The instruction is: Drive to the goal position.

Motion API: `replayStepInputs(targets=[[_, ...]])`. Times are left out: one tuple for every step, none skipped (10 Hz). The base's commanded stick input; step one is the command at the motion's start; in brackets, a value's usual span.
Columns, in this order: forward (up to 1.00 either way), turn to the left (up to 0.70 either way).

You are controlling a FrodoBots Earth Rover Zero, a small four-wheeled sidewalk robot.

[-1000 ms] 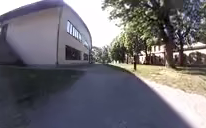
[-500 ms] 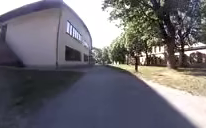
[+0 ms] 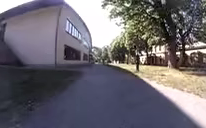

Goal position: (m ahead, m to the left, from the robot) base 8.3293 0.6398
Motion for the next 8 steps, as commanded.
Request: replayStepInputs(targets=[[0.45, 0.00], [0.45, 0.00], [0.45, 0.00], [0.45, 0.00], [0.45, 0.00], [0.45, 0.00], [0.45, 0.00], [0.45, 0.00]])
